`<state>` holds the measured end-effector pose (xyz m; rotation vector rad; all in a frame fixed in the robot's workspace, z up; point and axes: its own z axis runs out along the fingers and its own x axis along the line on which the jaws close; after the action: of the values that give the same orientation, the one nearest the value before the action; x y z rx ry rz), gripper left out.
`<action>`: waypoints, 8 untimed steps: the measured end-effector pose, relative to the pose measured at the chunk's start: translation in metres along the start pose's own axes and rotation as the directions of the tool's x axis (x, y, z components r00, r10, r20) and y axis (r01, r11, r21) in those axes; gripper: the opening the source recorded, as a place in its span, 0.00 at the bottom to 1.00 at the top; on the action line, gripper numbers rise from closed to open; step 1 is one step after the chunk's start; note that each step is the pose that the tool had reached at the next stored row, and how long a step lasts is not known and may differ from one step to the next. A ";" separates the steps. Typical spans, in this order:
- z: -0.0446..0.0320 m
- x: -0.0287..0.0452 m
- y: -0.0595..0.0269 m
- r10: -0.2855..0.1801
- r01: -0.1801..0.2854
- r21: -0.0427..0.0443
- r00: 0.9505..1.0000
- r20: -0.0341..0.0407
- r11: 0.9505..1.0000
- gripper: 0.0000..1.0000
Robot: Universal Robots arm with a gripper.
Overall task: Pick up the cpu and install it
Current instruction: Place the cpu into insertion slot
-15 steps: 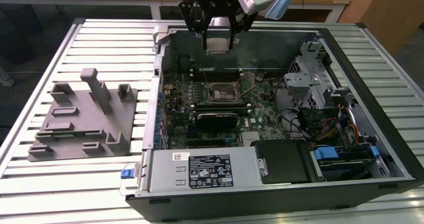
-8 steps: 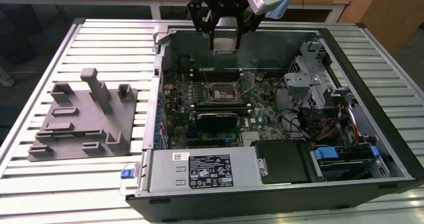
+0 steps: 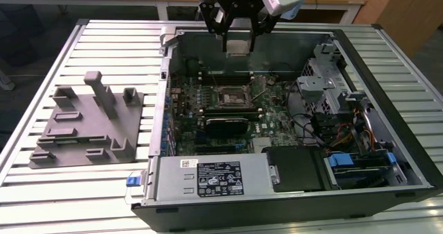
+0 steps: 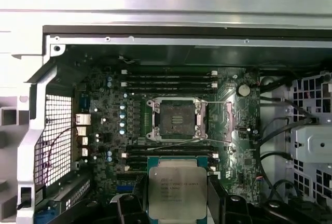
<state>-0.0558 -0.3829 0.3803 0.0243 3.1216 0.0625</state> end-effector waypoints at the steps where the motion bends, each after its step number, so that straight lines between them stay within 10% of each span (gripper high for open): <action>1: 0.0001 0.0000 0.0001 0.012 -0.012 0.001 1.000 0.001 1.000 0.54; 8: 0.0012 0.0000 0.0006 0.103 -0.103 0.006 0.995 0.005 0.995 0.54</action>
<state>-0.0558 -0.3823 0.3792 0.1854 3.1140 0.0537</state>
